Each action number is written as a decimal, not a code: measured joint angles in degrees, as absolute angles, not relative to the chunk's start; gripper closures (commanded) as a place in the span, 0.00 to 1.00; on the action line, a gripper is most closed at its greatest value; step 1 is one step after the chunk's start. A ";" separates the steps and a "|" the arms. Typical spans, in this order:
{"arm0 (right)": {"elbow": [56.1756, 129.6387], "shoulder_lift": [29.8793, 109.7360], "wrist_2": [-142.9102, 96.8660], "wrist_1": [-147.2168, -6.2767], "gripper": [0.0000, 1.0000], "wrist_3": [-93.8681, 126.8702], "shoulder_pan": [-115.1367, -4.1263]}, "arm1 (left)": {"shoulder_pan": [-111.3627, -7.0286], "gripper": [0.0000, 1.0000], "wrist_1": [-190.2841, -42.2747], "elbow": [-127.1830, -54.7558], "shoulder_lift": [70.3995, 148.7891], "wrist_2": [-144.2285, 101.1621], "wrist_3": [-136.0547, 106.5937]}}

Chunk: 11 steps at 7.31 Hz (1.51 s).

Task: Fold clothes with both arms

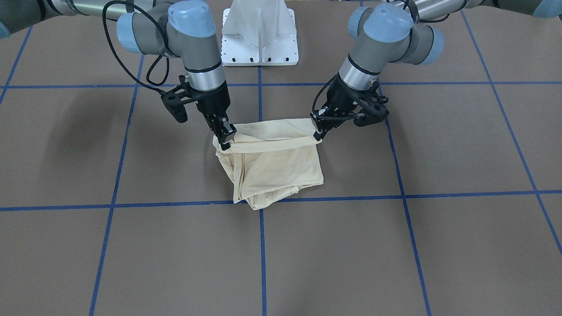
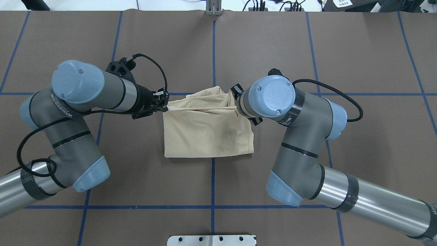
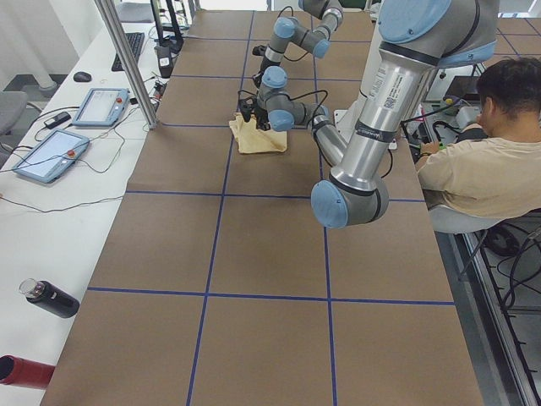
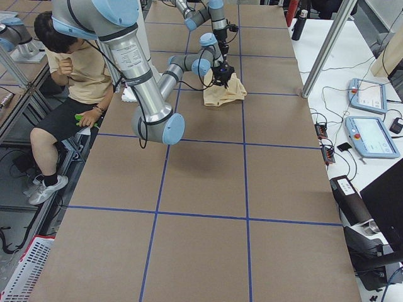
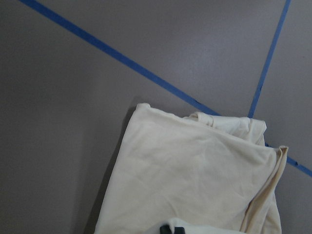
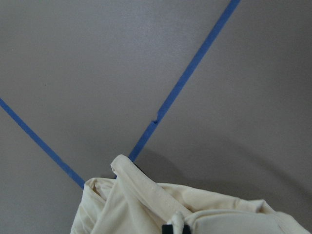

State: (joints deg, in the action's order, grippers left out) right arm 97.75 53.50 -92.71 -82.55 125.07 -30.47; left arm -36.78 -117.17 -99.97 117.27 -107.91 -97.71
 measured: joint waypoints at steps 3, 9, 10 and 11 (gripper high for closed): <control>78.04 44.35 -97.49 -73.85 0.01 117.65 -35.91 | -39.40 0.10 -127.64 -87.13 120.80 -107.33 -95.57; 62.58 37.39 -106.55 -68.25 0.00 101.05 -46.97 | -45.22 0.00 -137.61 -76.15 123.36 -104.10 -85.12; 64.53 39.98 -110.39 -68.46 0.00 95.51 -50.01 | -47.59 0.00 -137.31 -77.40 122.67 -106.57 -79.44; 66.28 42.76 -114.81 -68.68 0.00 89.18 -53.94 | -51.23 0.00 -136.71 -79.35 120.96 -110.67 -72.97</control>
State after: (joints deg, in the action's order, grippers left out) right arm 66.28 42.76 -114.81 -68.68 89.18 -53.94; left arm -51.23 -136.71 -79.35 120.96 -110.67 -72.97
